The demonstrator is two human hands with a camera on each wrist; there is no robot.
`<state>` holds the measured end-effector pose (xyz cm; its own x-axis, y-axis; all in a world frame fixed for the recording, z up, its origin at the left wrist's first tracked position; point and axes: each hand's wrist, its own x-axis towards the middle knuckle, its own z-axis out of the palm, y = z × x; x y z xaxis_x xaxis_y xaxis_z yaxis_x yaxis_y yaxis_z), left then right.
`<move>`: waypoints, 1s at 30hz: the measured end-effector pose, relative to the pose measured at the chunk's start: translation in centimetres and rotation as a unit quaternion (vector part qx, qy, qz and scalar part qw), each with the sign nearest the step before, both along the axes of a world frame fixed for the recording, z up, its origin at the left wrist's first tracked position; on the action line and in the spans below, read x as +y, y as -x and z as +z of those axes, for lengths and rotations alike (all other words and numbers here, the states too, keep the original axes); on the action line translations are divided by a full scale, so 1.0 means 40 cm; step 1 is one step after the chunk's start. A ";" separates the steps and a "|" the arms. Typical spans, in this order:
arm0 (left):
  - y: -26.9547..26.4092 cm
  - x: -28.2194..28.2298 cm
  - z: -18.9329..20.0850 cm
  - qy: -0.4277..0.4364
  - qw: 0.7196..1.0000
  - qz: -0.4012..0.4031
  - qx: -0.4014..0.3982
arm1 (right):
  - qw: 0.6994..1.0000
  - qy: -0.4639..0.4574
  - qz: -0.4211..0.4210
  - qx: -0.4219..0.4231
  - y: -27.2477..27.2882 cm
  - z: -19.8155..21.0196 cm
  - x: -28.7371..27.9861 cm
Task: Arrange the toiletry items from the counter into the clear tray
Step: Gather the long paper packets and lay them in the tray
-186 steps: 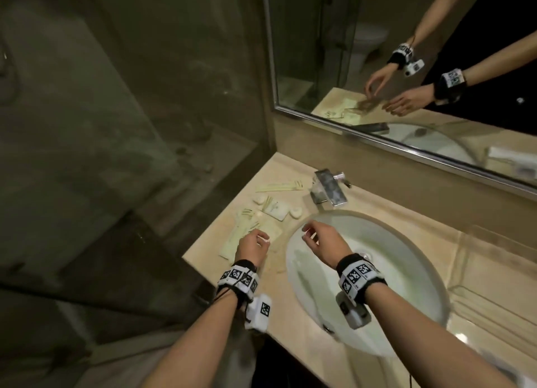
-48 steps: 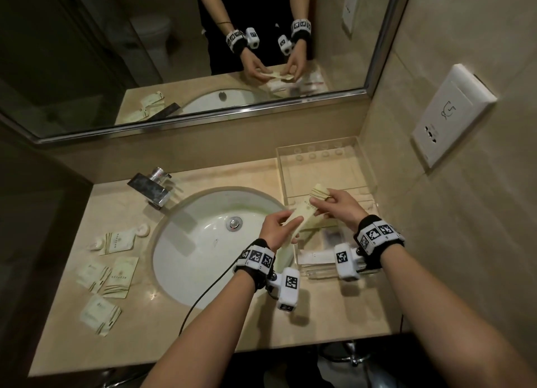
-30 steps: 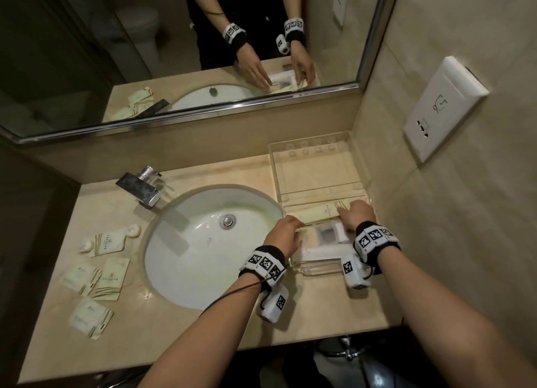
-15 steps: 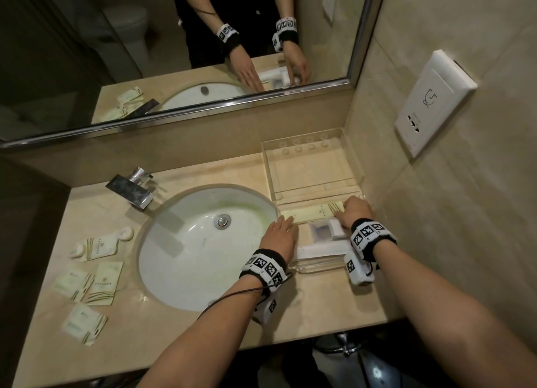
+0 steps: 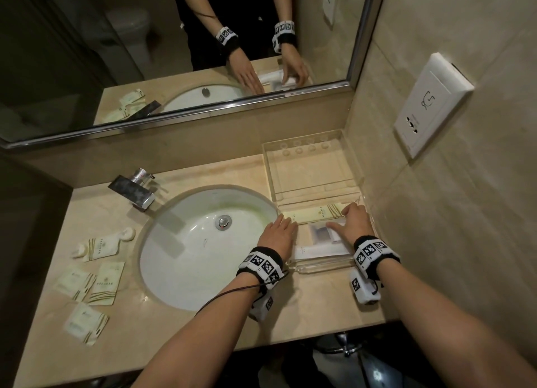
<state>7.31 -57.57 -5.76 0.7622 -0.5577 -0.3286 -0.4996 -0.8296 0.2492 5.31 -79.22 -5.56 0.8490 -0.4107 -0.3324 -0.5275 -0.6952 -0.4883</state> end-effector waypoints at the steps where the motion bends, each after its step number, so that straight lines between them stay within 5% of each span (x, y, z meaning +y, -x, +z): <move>1: 0.001 0.000 0.000 -0.007 1.000 -0.004 -0.004 | 1.000 0.001 0.001 -0.004 0.002 0.001 -0.001; 6: -0.001 0.000 0.009 0.035 0.999 0.005 -0.017 | 1.000 -0.004 0.000 -0.031 0.001 0.024 0.000; 14: -0.022 0.068 0.089 0.172 0.974 0.146 0.022 | 0.992 -0.092 0.019 -0.081 -0.043 0.085 0.079; 20: -0.004 0.259 0.142 0.255 0.910 0.316 0.090 | 0.974 -0.145 0.132 -0.110 -0.102 0.140 0.279; 30: 0.142 0.693 0.181 0.263 0.806 0.529 0.043 | 0.912 -0.185 0.350 -0.110 -0.161 0.188 0.746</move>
